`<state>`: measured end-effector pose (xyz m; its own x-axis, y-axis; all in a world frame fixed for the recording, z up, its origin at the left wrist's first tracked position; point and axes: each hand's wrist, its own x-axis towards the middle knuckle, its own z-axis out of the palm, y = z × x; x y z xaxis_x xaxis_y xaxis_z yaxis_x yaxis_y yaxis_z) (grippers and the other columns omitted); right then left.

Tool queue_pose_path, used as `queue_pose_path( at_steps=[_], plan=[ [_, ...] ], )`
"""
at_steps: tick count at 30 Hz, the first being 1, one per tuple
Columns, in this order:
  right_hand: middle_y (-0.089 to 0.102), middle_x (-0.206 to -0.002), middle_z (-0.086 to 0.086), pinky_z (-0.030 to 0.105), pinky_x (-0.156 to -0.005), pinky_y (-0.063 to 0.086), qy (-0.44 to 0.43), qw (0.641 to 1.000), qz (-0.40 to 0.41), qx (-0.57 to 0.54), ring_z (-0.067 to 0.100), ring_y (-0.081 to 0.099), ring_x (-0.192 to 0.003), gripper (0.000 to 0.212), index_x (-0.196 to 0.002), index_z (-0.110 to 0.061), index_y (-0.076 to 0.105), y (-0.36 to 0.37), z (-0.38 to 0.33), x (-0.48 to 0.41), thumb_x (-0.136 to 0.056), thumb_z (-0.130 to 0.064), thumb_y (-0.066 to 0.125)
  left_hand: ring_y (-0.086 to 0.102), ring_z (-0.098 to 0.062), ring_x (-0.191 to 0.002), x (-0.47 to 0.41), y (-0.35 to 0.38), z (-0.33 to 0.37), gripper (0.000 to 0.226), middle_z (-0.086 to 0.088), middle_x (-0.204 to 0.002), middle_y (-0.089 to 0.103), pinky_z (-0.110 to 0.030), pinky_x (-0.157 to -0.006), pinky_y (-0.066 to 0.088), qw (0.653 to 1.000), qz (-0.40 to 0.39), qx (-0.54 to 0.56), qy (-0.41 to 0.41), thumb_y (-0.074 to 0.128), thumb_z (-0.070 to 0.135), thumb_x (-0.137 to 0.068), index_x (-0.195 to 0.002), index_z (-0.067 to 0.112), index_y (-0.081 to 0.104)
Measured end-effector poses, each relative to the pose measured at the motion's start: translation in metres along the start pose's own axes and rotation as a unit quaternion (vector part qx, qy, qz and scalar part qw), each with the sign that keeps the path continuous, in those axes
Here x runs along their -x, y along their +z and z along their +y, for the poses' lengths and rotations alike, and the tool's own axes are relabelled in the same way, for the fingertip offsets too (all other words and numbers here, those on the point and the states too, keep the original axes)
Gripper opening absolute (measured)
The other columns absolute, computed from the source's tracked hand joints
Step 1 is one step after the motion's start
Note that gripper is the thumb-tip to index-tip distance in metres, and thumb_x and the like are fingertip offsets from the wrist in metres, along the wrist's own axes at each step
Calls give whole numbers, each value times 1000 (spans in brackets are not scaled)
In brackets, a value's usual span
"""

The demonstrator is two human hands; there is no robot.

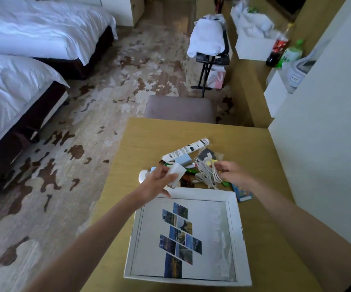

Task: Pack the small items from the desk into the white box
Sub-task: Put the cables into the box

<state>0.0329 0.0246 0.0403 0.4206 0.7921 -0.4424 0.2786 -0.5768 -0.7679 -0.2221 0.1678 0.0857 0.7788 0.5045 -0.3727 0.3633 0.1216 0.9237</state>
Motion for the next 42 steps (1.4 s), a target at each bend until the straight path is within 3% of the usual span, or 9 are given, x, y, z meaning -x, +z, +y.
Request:
queue_pose_path(
  at_steps=[3,8,11,13,18,27,31,36,42],
  plan=[
    [69,-101,-3,18,-65,51,1,999,8,40,6,66,-88,29,-114,-23,60,7,-12,5,-92,-5,60,57,-15,-91,11,-5,-3,30,-5,-100,58,-38,-70,57,1000,-14,-21,12,57,26,-93,-116,9,47],
    [64,-112,16,33,-82,50,51,994,6,93,25,60,-100,31,-113,-8,56,21,-17,8,-87,9,52,55,-13,-89,22,-11,-9,34,-2,-100,52,-31,-64,58,997,-26,-65,25,57,29,-93,-117,8,47],
    [61,-118,23,16,-71,48,59,993,-3,100,16,58,-86,31,-118,0,59,19,-20,13,-88,6,55,54,-14,-90,25,-14,-8,38,-6,-103,51,-35,-69,59,996,-25,-79,19,58,33,-92,-118,8,47],
    [65,-113,16,16,-70,48,62,996,-4,68,13,57,-86,26,-111,-6,65,17,-23,19,-86,0,63,54,-15,-90,25,-17,-9,37,-7,-103,51,-36,-71,59,996,-27,-83,16,57,34,-92,-117,8,47],
    [70,-109,2,42,-101,44,86,996,28,-16,21,60,-108,29,-104,-17,66,10,-22,26,-80,-1,66,56,-13,-85,29,-15,-16,36,-3,-98,53,-34,-70,59,995,-35,-89,20,58,37,-91,-115,12,48],
    [74,-103,8,37,-93,51,-58,978,3,-200,21,68,-103,34,-118,-9,52,22,-63,65,-85,-4,57,52,-13,-84,40,-27,-19,29,-1,-93,50,-31,-64,58,996,-6,-58,70,58,31,-92,-109,11,47],
    [72,-101,2,23,-79,51,-92,990,-47,-96,13,68,-98,25,-106,-22,56,67,-70,95,-82,-25,65,52,-13,-80,53,-45,-31,23,-4,-89,50,-33,-59,56,994,26,-64,90,58,25,-92,-104,9,46],
    [63,-100,-14,14,-75,48,-110,985,10,133,1,59,-91,17,-104,-32,57,133,-53,89,-93,-19,58,54,-17,-79,69,-67,-40,26,-6,-92,54,-32,-58,55,989,60,-100,87,60,29,-91,-106,11,47],
    [69,-103,-7,30,-80,54,-133,963,92,213,12,64,-93,17,-109,-25,61,192,-50,62,-94,-21,56,55,-13,-66,93,-75,-55,23,2,-84,56,-34,-55,53,980,79,-161,90,60,38,-90,-100,22,47]
  ],
)
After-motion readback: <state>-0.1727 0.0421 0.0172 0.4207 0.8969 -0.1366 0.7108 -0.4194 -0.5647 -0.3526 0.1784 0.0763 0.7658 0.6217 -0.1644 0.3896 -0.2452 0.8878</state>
